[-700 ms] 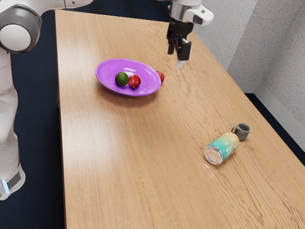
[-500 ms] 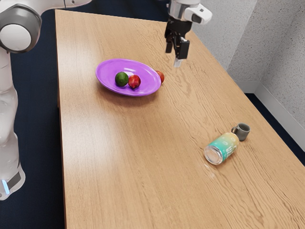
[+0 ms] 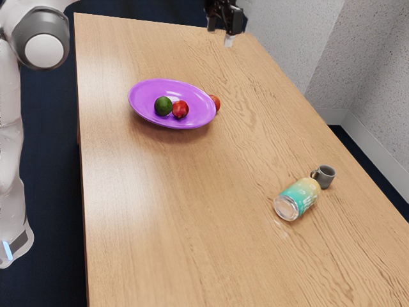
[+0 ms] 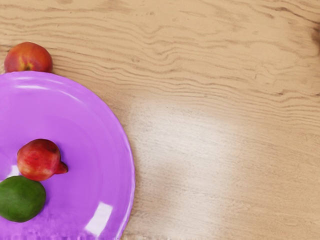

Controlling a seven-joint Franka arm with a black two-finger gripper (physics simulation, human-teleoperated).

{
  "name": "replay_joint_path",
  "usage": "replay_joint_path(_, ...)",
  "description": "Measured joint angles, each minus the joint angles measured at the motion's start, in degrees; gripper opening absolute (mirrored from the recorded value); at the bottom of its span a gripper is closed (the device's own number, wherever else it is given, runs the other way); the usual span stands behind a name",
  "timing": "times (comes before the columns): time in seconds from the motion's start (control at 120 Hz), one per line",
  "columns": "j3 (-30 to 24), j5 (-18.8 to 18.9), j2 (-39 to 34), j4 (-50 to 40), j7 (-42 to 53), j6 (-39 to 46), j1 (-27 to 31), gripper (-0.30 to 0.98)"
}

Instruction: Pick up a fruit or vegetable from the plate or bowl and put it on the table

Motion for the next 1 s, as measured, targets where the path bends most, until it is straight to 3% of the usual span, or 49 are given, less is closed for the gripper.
replay_joint_path(0.117, 0.5, -0.2, 1.5, 0.0, 0.0, -0.8, 9.4, 0.69)
replay_joint_path(0.192, 0.6, -0.3, 1.8, 0.0, 0.0, -1.1, 12.2, 0.69)
replay_joint_path(0.3, -0.6, -0.4, -0.3, -4.2, 0.0, -0.7, 10.7, 0.69)
replay_joint_path(0.467, -3.6, 1.7, -12.4, -30.9, 0.3, 7.9, 8.5, 0.68)
replay_joint_path(0.608, -3.8, 4.1, -19.0, -44.4, 1.9, 16.2, 9.5, 0.69)
replay_joint_path(1.0, -3.6, 5.6, -19.5, -53.1, 6.7, 30.6, 10.2, 0.69)
